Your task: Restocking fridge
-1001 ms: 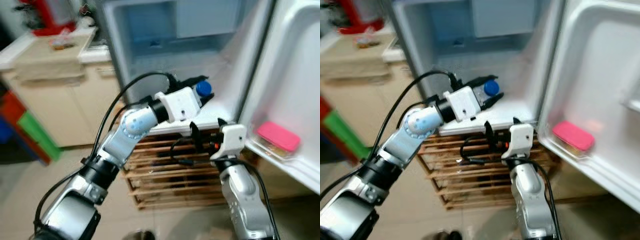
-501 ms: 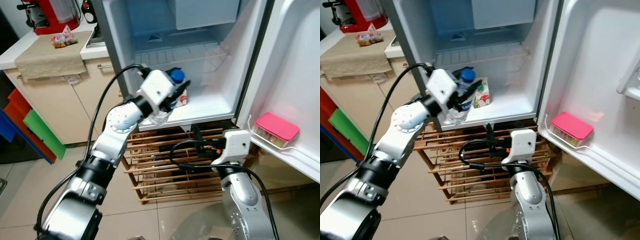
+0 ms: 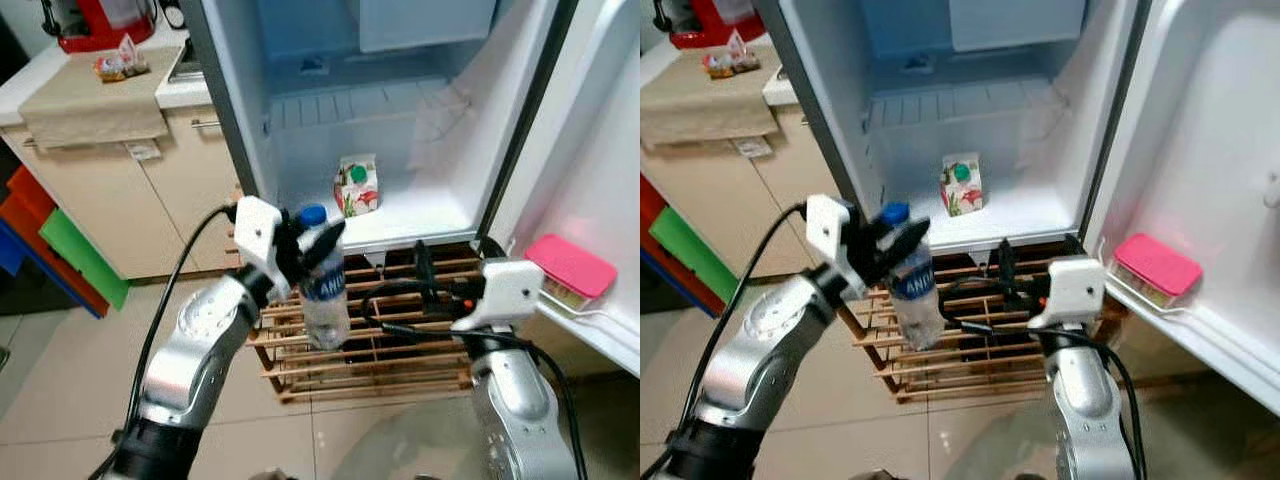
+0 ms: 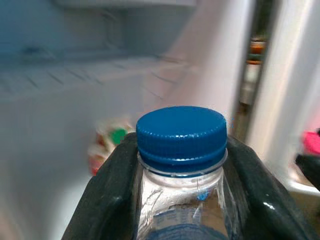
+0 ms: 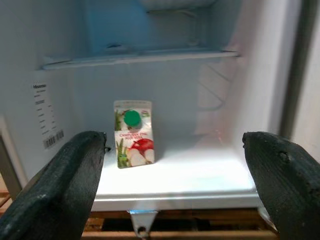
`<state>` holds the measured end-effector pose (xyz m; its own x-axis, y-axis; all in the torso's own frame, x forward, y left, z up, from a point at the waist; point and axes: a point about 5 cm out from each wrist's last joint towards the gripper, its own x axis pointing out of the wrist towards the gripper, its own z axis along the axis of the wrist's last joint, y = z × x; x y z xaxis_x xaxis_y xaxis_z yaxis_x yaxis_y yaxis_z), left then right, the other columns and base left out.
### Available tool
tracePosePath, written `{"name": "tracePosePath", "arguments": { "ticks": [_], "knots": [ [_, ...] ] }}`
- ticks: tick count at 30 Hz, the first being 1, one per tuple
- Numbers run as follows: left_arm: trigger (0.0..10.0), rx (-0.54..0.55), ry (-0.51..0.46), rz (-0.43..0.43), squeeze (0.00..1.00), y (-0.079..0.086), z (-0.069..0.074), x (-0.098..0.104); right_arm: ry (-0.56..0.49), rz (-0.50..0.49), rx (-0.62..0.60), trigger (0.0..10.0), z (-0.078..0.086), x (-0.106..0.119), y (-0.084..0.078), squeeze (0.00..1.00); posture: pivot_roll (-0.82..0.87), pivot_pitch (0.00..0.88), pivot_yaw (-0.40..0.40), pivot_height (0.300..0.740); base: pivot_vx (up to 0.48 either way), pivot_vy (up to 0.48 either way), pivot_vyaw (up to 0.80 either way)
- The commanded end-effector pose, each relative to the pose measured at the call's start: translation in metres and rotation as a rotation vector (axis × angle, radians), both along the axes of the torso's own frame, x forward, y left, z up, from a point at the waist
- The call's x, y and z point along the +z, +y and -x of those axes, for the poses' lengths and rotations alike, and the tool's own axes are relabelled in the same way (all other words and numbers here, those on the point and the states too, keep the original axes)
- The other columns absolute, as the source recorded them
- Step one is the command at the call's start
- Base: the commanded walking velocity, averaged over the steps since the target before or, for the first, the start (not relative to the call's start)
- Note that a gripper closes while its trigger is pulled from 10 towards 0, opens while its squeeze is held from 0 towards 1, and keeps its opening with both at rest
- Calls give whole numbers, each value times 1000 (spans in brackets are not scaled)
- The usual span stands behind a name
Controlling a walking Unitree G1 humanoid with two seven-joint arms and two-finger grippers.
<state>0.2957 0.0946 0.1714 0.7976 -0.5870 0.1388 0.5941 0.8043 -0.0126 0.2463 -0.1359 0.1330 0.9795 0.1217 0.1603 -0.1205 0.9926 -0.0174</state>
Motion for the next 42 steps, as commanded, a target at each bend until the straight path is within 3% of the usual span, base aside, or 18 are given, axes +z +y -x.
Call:
{"name": "tracePosePath", "arguments": {
  "ticks": [1, 7, 23, 26, 29, 33, 38, 42],
  "knots": [
    [10000, 27, -22, -24, 0, 2, -3, 2, 4, -9, 15, 10000, -3, -1, 2, 0, -48, 0, 99, 740, 266, 0, 0],
    [10000, -3, -54, -79, 0, -2, -4, 18, -14, -8, 47, 10000, -14, 7, 7, 0, -39, 0, 87, 740, 426, 41, 0],
    [10000, 16, -65, -41, 0, -8, -7, 22, 1, 1, 75, 10000, -18, 3, 7, 0, -59, 0, 80, 740, 418, 0, 0],
    [10000, 31, -78, -88, 0, -8, -8, 23, 4, 0, 78, 10000, -17, 2, 8, 0, -65, 0, 82, 740, 0, 0, 0],
    [10000, 31, -142, -203, 0, -11, -13, 28, 12, -3, 89, 10000, -15, 1, 9, 0, -64, 0, 82, 740, 0, 0, 0],
    [10000, 3, -152, -238, 0, -16, -18, 31, 22, -5, 98, 10000, -13, -2, 10, 0, -66, 0, 88, 740, 0, 0, 0],
    [10000, -106, -182, -355, 0, -35, -22, 32, 34, -8, 108, 10000, -9, -4, 12, 0, -73, 0, 100, 740, 0, 0, 0],
    [10000, -191, -260, -517, 0, -51, -25, 27, 37, -12, 107, 10000, -6, -4, 13, 0, -76, 0, 106, 740, 0, 0, 0]
  ]
}}
